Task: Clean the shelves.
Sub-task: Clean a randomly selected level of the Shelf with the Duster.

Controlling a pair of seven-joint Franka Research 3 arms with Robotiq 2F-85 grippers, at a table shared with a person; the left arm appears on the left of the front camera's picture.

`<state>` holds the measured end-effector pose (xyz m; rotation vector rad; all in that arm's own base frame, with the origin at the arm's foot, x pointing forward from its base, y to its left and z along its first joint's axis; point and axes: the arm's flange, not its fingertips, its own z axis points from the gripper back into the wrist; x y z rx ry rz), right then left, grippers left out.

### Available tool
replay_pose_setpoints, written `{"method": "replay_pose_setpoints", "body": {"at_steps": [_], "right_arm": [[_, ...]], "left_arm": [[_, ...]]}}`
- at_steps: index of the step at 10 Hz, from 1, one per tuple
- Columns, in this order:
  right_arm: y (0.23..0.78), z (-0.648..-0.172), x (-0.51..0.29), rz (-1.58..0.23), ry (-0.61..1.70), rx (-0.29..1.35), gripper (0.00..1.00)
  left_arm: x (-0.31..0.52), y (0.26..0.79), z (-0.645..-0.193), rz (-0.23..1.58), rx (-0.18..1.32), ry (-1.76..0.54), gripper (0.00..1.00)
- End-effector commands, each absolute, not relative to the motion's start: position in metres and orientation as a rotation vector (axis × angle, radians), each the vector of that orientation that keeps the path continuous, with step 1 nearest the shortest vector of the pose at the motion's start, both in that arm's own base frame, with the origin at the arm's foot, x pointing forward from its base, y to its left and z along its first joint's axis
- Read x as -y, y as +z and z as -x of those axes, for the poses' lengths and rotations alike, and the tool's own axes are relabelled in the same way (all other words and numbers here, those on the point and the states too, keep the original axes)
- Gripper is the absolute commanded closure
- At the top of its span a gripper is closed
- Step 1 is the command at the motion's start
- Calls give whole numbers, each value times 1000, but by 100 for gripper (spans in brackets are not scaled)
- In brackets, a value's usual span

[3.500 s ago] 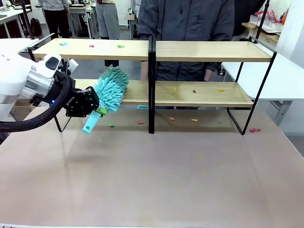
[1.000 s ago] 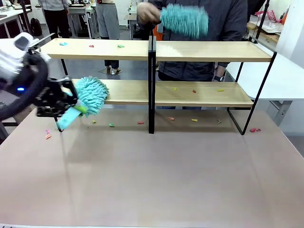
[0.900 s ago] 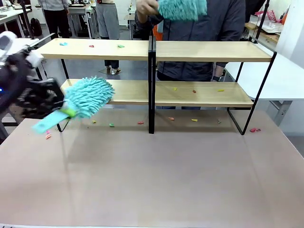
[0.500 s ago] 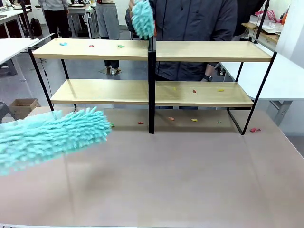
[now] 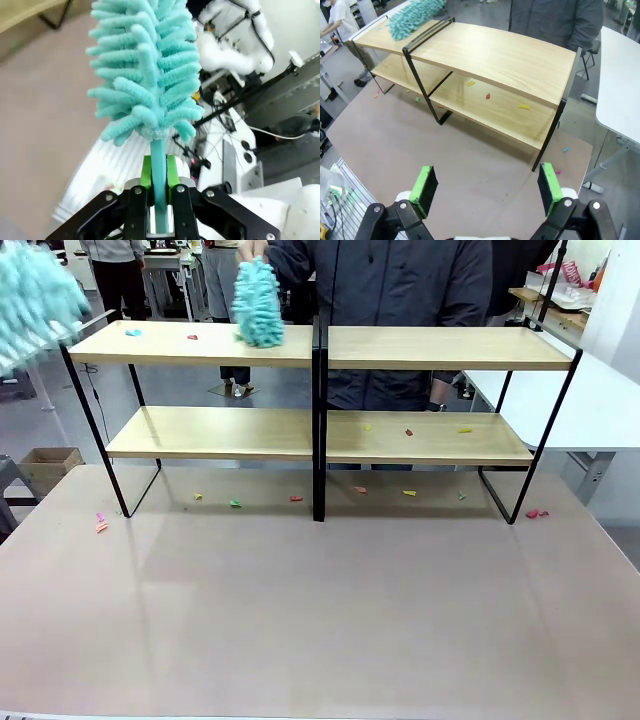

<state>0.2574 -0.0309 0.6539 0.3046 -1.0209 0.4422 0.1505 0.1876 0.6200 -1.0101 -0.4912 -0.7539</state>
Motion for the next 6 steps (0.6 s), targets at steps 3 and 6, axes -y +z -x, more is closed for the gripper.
{"method": "replay_pose_setpoints", "body": {"at_steps": [3, 6], "right_arm": [[654, -258, 31, -308, 443, 1023, 0], [654, -258, 31, -308, 443, 1023, 0]], "left_arm": [[-222, 634, -169, 1044, 722, -693, 87], [-224, 631, -169, 1047, 705, -686, 87]]}}
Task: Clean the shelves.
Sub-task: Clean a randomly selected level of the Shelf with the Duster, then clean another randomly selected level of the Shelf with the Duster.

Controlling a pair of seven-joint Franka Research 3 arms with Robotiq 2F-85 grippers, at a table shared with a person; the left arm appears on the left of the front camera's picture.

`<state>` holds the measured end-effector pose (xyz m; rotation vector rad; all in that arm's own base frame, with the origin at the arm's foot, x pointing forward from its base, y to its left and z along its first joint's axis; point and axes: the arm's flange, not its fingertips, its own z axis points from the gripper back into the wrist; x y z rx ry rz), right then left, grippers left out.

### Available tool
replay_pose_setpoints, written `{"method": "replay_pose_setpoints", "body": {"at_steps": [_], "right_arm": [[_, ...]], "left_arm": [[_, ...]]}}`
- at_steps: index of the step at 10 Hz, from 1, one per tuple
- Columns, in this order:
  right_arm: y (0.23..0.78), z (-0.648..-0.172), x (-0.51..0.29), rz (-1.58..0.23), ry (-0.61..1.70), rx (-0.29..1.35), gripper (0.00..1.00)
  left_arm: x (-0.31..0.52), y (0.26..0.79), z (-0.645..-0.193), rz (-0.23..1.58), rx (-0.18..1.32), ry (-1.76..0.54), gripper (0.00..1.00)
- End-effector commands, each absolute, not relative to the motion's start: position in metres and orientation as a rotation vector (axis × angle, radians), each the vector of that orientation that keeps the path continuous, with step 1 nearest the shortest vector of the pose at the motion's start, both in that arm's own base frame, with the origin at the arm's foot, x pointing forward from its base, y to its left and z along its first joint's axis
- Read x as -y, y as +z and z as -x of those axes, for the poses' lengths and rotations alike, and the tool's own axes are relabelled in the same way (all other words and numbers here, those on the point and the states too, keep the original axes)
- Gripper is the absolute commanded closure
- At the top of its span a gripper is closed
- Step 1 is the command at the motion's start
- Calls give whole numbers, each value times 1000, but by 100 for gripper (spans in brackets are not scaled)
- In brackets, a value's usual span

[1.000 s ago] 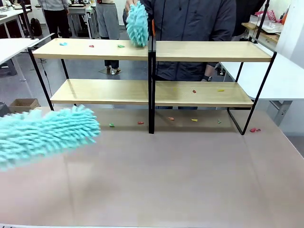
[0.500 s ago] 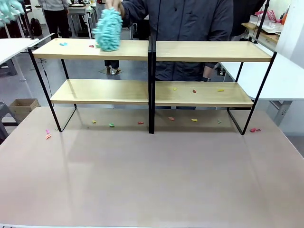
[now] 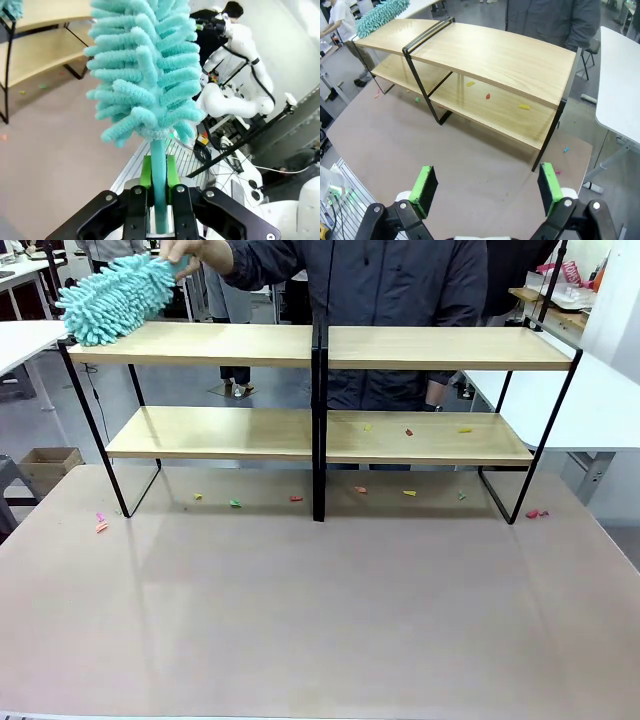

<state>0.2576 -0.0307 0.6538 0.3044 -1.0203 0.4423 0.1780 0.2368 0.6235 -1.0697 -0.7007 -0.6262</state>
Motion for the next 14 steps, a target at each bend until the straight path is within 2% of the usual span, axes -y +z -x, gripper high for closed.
{"method": "replay_pose_setpoints", "body": {"at_steps": [1, 12, 13, 14], "right_arm": [[654, -258, 31, -308, 443, 1023, 0], [654, -258, 31, -308, 443, 1023, 0], [654, -258, 31, -308, 443, 1023, 0], [654, -258, 31, -308, 443, 1023, 0]], "left_arm": [[-224, 631, -169, 1047, 705, -686, 87], [-224, 631, -169, 1047, 705, -686, 87], [-224, 632, -170, 1050, 688, -664, 87], [-197, 629, -173, 1021, 596, -715, 87]]}}
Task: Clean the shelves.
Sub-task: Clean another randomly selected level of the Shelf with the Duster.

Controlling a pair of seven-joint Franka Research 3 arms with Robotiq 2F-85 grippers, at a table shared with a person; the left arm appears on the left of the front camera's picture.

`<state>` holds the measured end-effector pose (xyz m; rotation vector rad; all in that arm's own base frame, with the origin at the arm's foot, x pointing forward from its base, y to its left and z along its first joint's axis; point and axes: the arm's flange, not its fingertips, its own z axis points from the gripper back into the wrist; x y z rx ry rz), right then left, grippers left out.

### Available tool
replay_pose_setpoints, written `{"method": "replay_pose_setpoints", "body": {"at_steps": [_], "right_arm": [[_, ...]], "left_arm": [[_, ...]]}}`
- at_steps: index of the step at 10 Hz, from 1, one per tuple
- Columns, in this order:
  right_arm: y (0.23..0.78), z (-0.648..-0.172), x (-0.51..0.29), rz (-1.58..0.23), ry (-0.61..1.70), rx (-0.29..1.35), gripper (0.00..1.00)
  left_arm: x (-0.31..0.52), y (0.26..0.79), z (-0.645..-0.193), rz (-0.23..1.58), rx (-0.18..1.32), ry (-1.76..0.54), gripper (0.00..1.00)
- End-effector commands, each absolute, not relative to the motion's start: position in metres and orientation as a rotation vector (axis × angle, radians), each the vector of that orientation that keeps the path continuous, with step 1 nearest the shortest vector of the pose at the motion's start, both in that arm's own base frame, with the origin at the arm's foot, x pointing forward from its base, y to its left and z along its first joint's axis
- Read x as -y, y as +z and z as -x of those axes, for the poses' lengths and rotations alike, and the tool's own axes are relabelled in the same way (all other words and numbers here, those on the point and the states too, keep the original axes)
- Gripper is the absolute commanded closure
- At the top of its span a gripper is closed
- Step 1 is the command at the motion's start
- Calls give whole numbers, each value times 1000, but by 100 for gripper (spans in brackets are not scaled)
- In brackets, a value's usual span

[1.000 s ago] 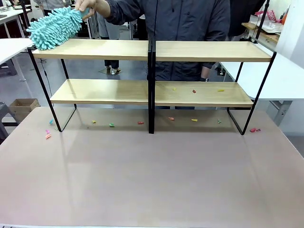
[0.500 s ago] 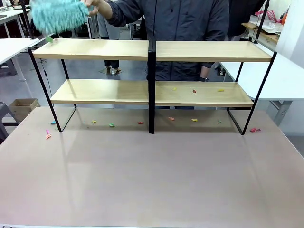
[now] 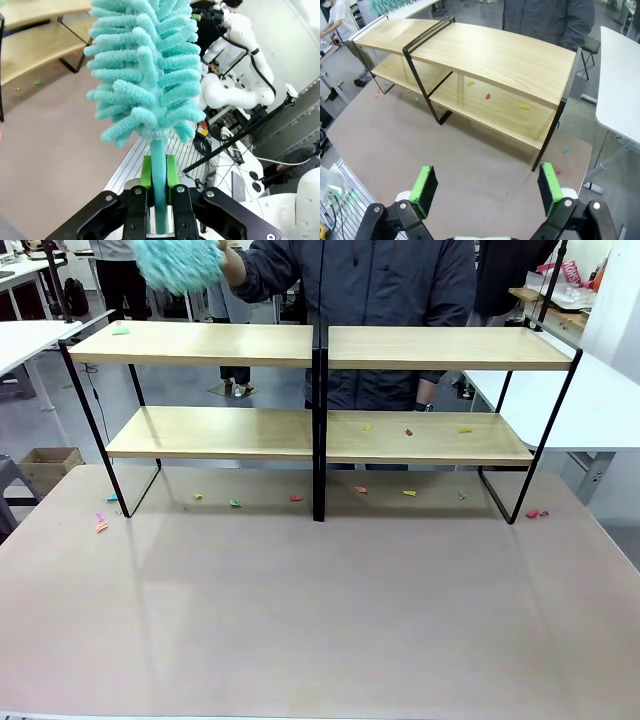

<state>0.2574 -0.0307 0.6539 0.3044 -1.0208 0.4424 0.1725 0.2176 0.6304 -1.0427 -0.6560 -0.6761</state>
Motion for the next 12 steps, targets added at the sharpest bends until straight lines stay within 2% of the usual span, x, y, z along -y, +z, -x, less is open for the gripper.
{"method": "replay_pose_setpoints", "body": {"at_steps": [1, 2, 5, 6, 7, 8, 10, 12], "right_arm": [[654, -258, 31, -308, 443, 1023, 0], [654, -258, 31, -308, 443, 1023, 0], [654, -258, 31, -308, 443, 1023, 0], [654, -258, 31, -308, 443, 1023, 0], [654, -258, 31, -308, 443, 1023, 0], [654, -258, 31, -308, 443, 1023, 0], [654, -258, 31, -308, 443, 1023, 0], [654, -258, 31, -308, 443, 1023, 0]], "left_arm": [[-161, 623, -169, 1053, 473, -803, 87], [-132, 614, -161, 1009, 361, -894, 87], [-50, 575, -142, 1032, 49, -1112, 87], [-9, 554, -144, 1053, 2, -1117, 87], [18, 539, -157, 1019, -22, -986, 87], [-30, 556, -151, 1031, 53, -1099, 87], [-30, 556, -151, 1031, 53, -1099, 87], [8, 536, -160, 1018, 18, -1011, 87]]}}
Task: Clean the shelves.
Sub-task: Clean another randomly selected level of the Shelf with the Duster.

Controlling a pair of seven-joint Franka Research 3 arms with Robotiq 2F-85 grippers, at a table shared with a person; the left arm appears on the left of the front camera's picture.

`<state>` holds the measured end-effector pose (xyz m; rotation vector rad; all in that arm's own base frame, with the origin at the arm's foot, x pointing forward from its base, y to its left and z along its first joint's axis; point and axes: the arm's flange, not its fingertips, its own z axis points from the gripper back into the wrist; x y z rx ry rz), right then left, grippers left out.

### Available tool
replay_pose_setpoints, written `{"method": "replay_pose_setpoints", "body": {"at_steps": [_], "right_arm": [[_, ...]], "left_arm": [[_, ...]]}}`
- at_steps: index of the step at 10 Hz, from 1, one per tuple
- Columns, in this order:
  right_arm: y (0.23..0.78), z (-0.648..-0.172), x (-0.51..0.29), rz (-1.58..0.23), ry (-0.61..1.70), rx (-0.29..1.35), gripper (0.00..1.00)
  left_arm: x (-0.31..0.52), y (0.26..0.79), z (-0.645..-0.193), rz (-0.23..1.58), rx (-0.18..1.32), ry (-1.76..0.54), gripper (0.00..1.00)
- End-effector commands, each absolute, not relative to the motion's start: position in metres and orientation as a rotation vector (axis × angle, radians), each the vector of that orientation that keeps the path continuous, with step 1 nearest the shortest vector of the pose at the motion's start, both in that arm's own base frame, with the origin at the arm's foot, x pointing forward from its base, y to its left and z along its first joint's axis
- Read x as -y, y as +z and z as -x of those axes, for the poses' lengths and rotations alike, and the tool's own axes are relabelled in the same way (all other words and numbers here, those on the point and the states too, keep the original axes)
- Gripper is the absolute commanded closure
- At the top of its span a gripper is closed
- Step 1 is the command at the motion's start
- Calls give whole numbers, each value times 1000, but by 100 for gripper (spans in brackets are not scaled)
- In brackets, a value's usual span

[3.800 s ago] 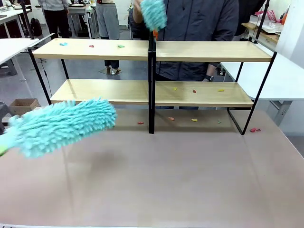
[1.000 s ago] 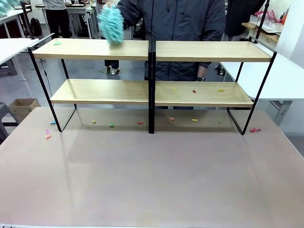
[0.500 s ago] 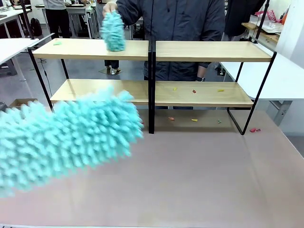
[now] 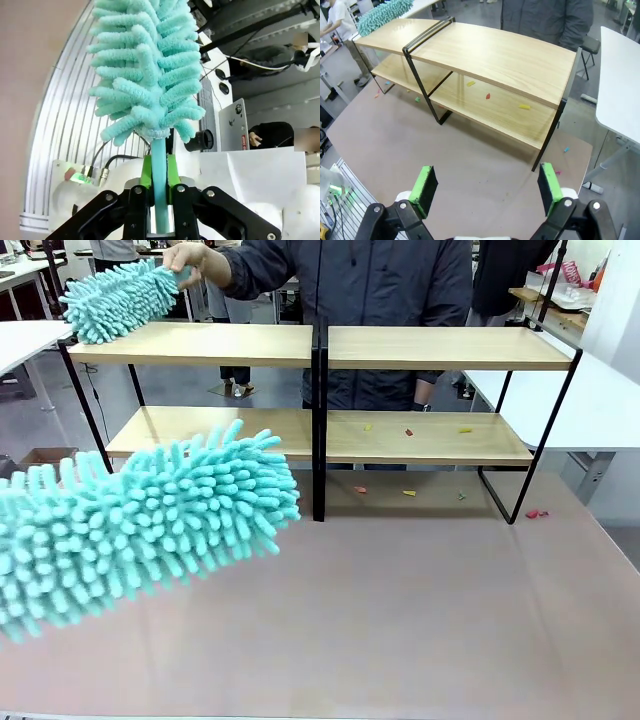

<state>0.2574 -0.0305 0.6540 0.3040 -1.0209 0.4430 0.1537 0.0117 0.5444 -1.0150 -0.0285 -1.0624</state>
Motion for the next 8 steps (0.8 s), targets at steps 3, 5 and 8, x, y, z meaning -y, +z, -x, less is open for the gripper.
{"method": "replay_pose_setpoints", "body": {"at_steps": [3, 5, 8], "right_arm": [[654, -258, 31, -308, 443, 1023, 0], [654, -258, 31, -308, 443, 1023, 0], [654, -258, 31, -308, 443, 1023, 0]], "left_arm": [[82, 499, -238, 965, -97, -856, 87], [141, 457, -303, 892, -114, -697, 87], [204, 415, -326, 940, -190, -610, 87]]}}
